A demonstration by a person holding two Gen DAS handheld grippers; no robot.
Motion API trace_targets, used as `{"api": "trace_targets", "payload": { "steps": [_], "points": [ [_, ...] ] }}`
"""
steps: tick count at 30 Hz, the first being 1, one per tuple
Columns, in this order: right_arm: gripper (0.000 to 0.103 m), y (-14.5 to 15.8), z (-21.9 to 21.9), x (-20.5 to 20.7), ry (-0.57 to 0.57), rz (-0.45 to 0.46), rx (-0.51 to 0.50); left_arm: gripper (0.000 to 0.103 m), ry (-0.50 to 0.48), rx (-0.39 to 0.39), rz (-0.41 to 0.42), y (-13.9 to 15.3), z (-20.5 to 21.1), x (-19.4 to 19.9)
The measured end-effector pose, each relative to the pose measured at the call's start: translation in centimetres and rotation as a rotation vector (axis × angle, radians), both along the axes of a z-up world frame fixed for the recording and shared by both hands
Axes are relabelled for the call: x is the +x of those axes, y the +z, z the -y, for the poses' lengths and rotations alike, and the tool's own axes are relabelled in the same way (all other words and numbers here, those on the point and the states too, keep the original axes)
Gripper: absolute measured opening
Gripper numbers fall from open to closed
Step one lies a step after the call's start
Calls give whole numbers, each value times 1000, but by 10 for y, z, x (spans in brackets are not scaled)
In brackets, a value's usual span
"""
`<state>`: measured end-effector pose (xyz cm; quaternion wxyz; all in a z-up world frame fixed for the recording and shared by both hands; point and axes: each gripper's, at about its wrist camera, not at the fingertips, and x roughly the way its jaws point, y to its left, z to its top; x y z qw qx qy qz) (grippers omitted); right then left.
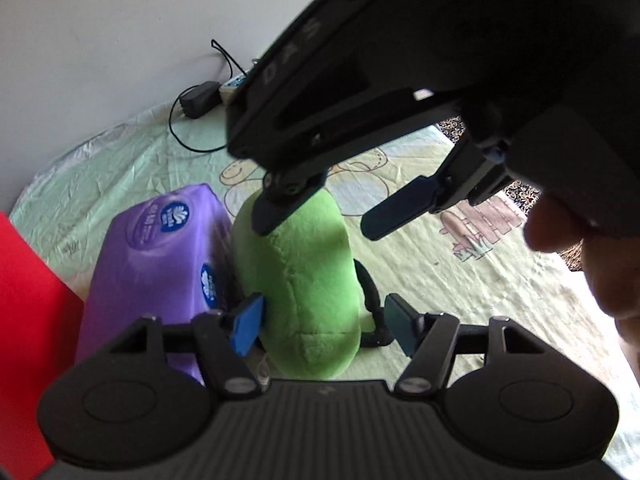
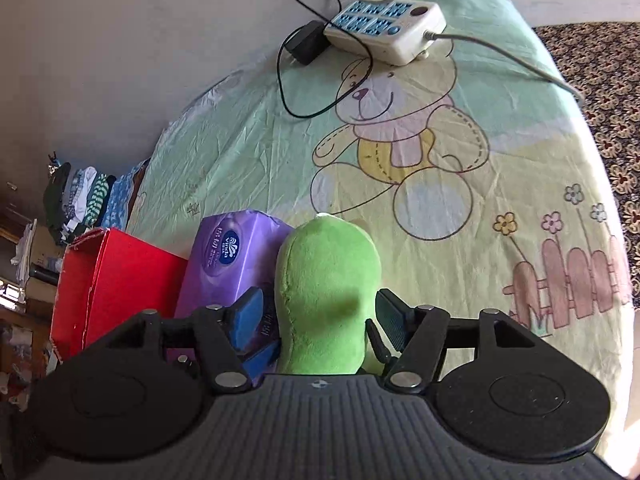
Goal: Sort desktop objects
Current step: 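Reach the right gripper to the green plush toy and grasp it, then lift the green plush with the right gripper and carry it over the red box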
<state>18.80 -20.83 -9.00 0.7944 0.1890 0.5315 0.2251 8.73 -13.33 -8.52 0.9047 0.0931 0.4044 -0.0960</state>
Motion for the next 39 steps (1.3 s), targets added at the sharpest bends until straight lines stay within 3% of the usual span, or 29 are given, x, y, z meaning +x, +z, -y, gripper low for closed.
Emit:
{"api": "trace_targets", "payload": {
  "steps": [5, 17, 19, 21, 28, 39],
  "points": [
    [66, -21, -9, 12, 26, -63, -6, 67, -14, 40, 14, -4, 4, 0],
    [66, -47, 1, 16, 1, -155, 135, 70, -6, 93, 20, -17, 6, 11],
    [63, -44, 5, 12, -7, -143, 131, 59, -19, 105, 25, -16, 8, 8],
    [61, -41, 10, 6, -23, -136, 125, 55, -41, 96, 13, -13, 9, 3],
    [60, -34, 27, -26, -67, -118, 114, 55, -98, -10, -3, 9, 9, -29],
    [60, 1, 41, -74, -139, -29, 190, 55, -146, -22, 118, 50, 5, -77]
  ]
}}
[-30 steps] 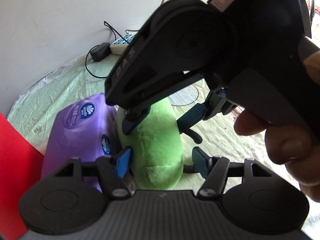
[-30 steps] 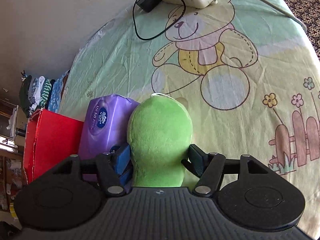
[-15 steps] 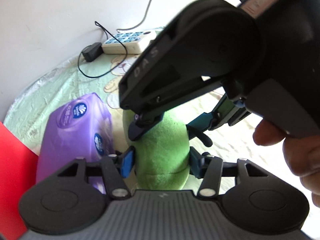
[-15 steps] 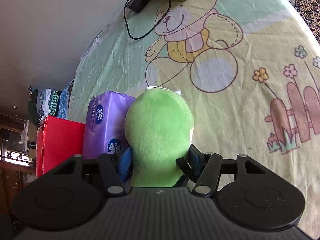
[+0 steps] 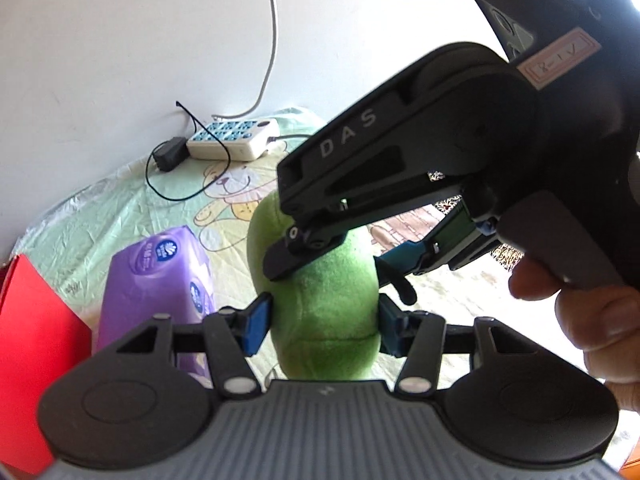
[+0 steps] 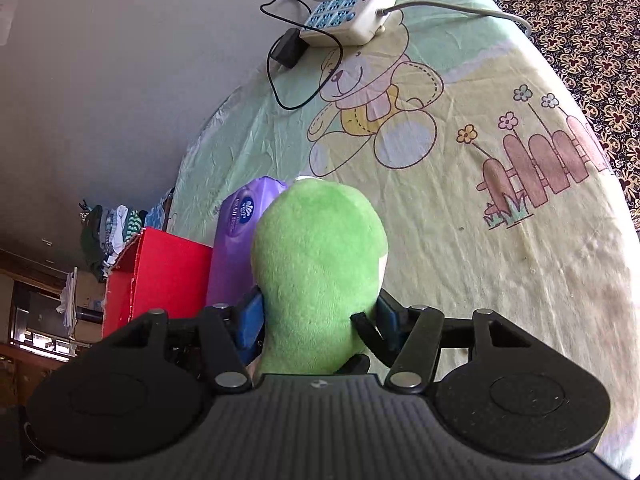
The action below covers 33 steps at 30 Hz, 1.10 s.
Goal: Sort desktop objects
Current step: 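Lift the green plush with the right gripper and carry it over the red box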
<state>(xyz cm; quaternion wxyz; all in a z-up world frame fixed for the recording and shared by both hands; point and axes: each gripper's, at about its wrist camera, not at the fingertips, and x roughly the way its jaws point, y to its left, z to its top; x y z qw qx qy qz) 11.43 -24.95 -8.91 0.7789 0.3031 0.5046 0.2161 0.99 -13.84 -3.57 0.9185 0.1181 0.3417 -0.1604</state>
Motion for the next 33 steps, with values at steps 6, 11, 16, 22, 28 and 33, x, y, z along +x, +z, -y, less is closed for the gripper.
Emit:
{"api": "trace_targets", "payload": {
  "steps": [6, 11, 16, 22, 28, 33],
  "points": [
    [61, 11, -14, -11, 0, 29, 67, 55, 29, -11, 78, 23, -18, -27],
    [61, 18, -42, -17, 27, 45, 68, 51, 75, -30, 126, 38, -43, -42],
    [61, 25, -74, -26, 43, 63, 54, 47, 97, -56, 164, 48, -80, -44],
    [60, 54, -111, -38, 8, 147, 103, 51, 105, -117, 225, 72, -144, -44],
    [61, 90, -174, -42, 34, 272, 166, 54, 161, -150, 308, 101, -212, -52],
    [61, 95, -242, -37, 91, 311, 159, 49, 223, -178, 288, 102, -274, -49]
  ]
}}
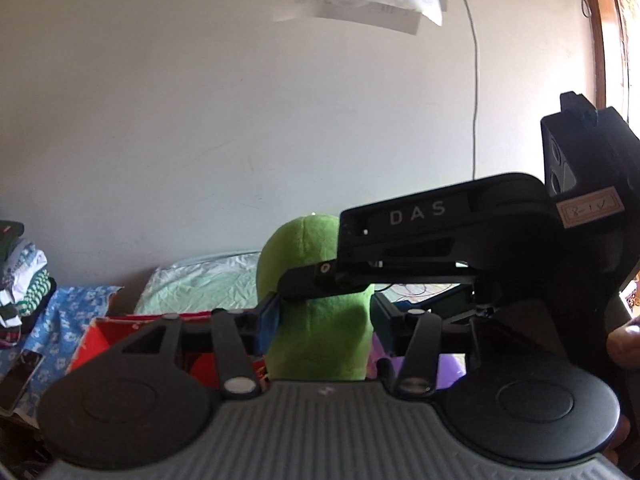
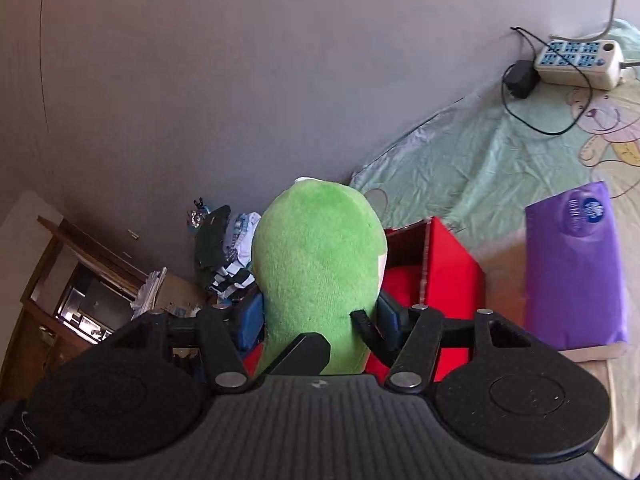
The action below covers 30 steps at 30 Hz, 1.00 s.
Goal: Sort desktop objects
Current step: 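Lift the green plush with the right gripper and carry it over the red box, then lower the green plush into the red box and open the right gripper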
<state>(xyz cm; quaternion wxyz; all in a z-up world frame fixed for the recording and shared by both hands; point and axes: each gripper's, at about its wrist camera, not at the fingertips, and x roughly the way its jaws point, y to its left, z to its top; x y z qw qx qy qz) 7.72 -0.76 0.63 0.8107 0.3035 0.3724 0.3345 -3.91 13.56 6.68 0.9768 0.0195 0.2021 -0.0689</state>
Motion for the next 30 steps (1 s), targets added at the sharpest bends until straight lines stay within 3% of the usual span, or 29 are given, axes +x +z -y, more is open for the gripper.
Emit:
{"api": "trace_targets", "payload": {
  "steps": [8, 24, 30],
  "points": [
    [61, -22, -77, 14, 26, 13, -104, 49, 36, -58, -136, -20, -58, 8],
    [62, -50, -130, 34, 89, -35, -437, 48, 5, -105, -338, -73, -87, 45],
    [65, -56, -135, 42, 112, -62, -448, 48, -2, -107, -339, -78, -89, 48]
  ]
}}
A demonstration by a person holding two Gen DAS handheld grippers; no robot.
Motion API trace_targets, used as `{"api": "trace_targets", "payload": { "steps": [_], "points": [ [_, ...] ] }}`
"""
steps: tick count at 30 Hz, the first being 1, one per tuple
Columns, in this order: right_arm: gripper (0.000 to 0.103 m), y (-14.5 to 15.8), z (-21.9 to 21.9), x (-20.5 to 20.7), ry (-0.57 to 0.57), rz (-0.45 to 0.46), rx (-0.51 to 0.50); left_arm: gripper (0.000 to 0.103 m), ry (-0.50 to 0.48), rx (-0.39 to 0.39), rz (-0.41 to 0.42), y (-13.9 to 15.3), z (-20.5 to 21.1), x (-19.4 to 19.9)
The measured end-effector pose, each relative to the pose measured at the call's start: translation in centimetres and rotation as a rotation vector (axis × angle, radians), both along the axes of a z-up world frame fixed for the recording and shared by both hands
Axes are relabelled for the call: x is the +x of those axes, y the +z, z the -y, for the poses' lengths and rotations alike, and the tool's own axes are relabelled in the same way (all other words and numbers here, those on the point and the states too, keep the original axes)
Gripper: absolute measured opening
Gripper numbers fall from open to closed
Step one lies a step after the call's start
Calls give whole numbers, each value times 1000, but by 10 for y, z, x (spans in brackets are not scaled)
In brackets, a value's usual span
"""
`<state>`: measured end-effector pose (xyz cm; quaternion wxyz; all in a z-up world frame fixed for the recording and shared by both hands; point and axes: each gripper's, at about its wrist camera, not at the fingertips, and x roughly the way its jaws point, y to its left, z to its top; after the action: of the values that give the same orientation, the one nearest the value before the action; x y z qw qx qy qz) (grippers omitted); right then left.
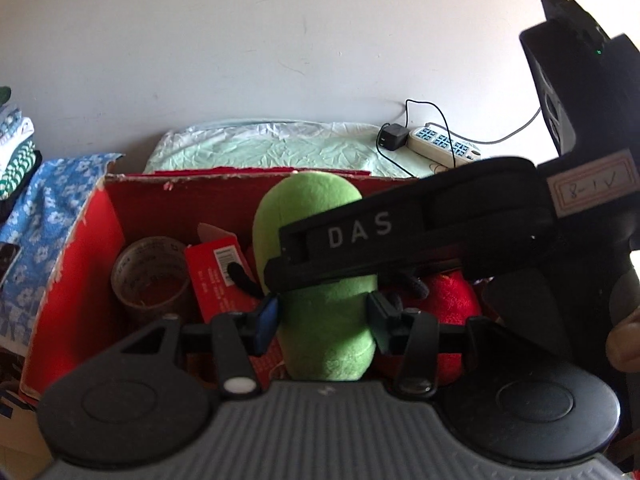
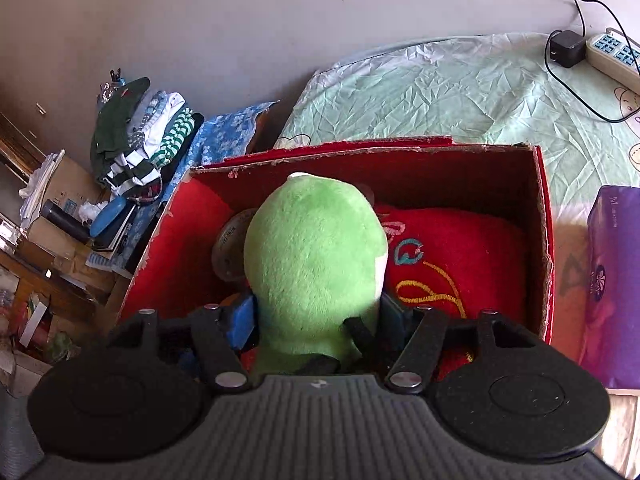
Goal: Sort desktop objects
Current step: 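Lower the green plush into the red box and open the right gripper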
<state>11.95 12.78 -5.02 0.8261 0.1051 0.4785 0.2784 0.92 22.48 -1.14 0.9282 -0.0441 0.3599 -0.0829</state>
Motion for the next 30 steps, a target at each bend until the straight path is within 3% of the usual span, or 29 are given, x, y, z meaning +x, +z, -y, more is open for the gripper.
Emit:
{"api": "trace_targets", "payload": {
  "steps": [7, 10, 12, 16, 22, 25, 30],
  "points": [
    [68, 9, 22, -13, -92, -6, 107, 54, -25, 25, 17, 5, 7, -9],
    [73, 20, 35, -22, -168, 43, 151, 55, -19, 19, 5, 3, 6, -8],
    [71, 30, 39, -28, -183, 98, 170, 55, -19, 15, 6, 3, 5, -8],
    [57, 44, 26, -33, -92, 156, 197, 58, -17, 47, 11, 0, 12, -7],
    [53, 39, 12, -25, -42, 150, 189, 59, -18, 56, 10, -3, 11, -8],
    [43, 36, 11, -17, -58, 144, 154, 59, -12, 53, 8, -3, 10, -5],
    [43, 32, 13, -13, -61, 145, 149, 61, 7, 89, 8, -2, 16, -2]
  ]
}}
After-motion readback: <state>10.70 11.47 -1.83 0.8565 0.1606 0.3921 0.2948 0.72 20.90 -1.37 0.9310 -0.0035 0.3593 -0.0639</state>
